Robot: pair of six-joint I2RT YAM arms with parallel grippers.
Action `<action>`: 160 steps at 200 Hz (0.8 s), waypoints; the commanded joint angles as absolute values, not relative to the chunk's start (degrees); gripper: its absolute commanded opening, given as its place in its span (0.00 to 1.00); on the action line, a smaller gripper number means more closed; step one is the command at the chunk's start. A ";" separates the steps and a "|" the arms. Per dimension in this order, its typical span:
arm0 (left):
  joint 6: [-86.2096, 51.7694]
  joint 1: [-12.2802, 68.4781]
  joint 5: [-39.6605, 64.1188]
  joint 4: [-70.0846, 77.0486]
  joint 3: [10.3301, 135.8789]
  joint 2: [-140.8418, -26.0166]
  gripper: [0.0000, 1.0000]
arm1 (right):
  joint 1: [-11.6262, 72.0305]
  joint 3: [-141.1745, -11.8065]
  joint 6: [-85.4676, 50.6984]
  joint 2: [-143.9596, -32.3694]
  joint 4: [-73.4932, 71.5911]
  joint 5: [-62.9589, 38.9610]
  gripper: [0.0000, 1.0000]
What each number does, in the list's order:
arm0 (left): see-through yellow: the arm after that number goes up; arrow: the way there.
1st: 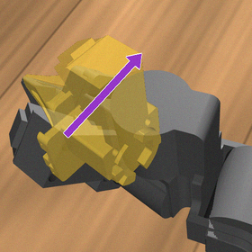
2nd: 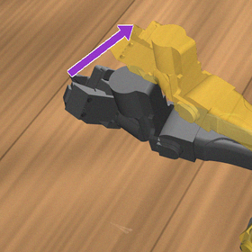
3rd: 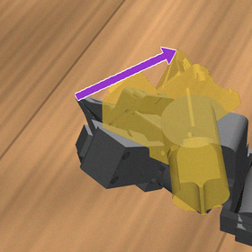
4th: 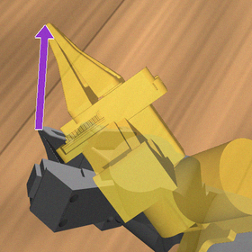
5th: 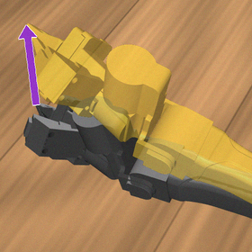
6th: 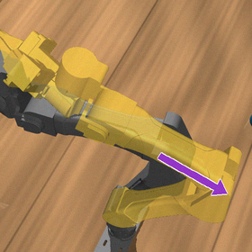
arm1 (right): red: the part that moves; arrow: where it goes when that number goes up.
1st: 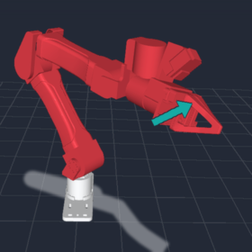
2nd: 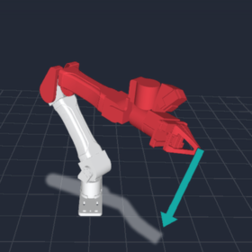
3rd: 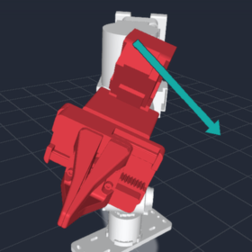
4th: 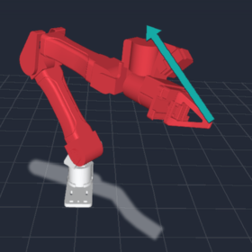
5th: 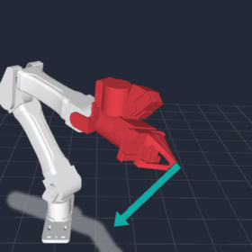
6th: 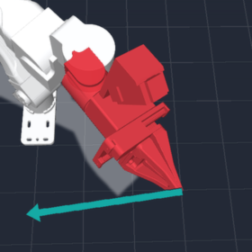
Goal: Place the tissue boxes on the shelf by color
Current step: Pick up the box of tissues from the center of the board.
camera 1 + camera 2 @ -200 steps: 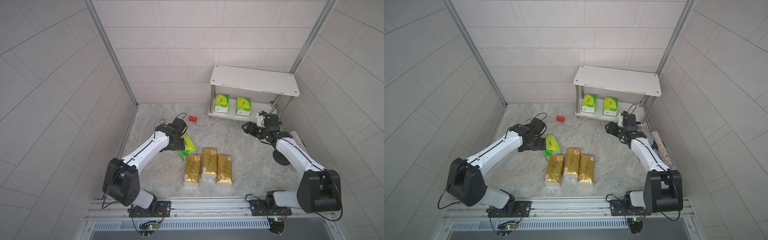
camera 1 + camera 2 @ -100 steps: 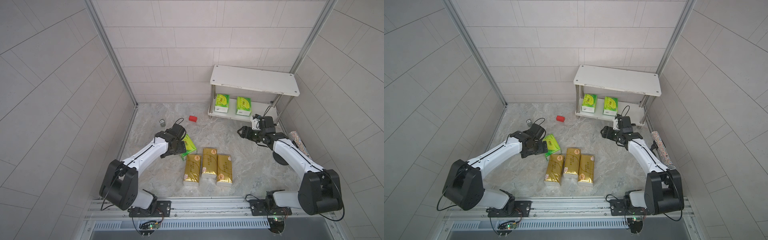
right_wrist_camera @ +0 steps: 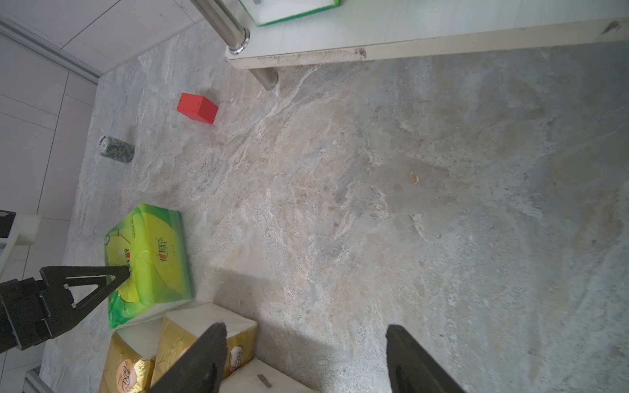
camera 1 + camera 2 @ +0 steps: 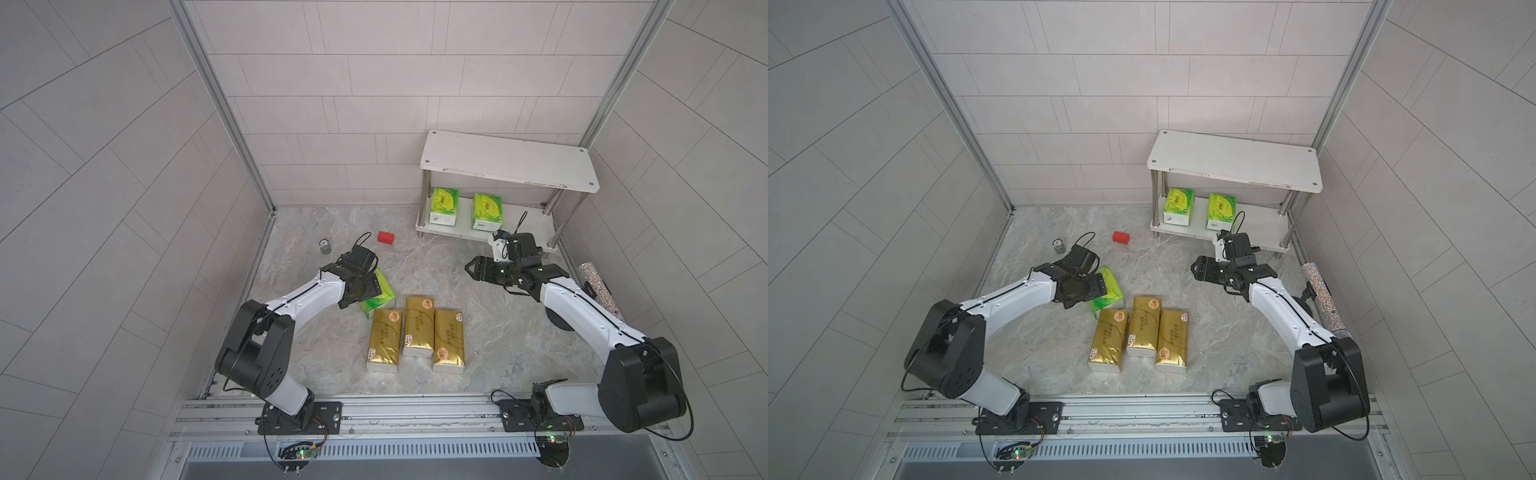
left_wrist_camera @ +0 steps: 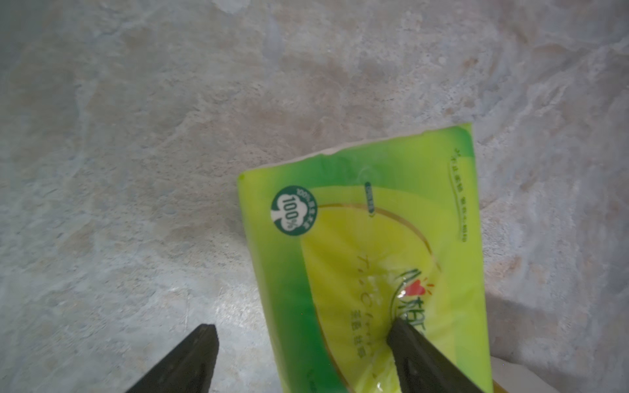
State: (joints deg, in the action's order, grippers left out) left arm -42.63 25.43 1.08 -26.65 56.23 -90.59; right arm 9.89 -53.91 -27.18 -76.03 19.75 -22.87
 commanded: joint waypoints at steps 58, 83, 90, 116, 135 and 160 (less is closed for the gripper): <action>-38.05 29.98 7.97 -26.24 66.15 -104.23 0.79 | 11.76 -53.53 -29.35 -74.67 19.56 -23.70 0.78; -41.21 31.21 6.04 -28.61 71.58 -107.57 0.80 | 12.45 -52.41 -32.67 -74.37 17.33 -24.25 0.79; -43.44 31.35 5.77 -29.05 72.70 -108.18 0.80 | 12.84 -52.02 -33.35 -74.28 16.67 -24.51 0.79; -45.75 32.33 4.57 -30.76 75.81 -109.59 0.79 | 13.86 -51.51 -34.37 -74.45 15.65 -24.43 0.79; -47.64 33.02 4.37 -31.29 77.30 -109.95 0.79 | 13.97 -51.33 -34.29 -74.88 15.47 -24.35 0.79; -50.97 33.94 5.79 -30.70 79.01 -110.80 0.79 | 14.05 -51.38 -34.38 -75.95 14.96 -24.51 0.79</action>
